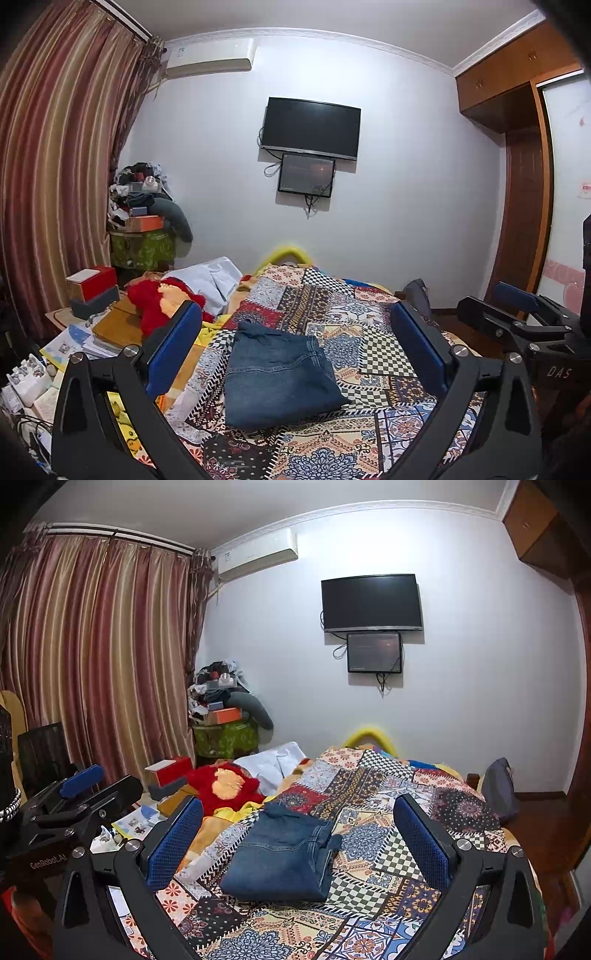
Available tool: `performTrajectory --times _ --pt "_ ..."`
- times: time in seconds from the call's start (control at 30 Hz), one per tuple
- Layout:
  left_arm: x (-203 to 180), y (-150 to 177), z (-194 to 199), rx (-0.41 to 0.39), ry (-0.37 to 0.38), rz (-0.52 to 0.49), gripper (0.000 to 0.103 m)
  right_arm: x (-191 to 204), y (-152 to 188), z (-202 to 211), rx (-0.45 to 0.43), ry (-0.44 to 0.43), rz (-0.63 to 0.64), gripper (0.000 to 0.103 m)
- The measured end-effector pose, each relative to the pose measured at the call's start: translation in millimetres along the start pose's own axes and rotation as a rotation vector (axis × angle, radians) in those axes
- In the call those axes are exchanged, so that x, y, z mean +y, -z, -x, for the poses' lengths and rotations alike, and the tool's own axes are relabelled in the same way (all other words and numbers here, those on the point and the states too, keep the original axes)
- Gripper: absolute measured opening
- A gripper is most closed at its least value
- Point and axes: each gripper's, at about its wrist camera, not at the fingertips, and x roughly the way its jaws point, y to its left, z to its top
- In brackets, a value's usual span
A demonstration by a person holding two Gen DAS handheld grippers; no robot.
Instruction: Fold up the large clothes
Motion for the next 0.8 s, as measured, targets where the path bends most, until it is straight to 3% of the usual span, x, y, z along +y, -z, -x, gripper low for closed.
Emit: performTrajectory --times 0.8 --pt "1 5 -11 0.031 0.029 -0.001 0.103 -5 0 -3 0.014 -0.008 -0.013 0.103"
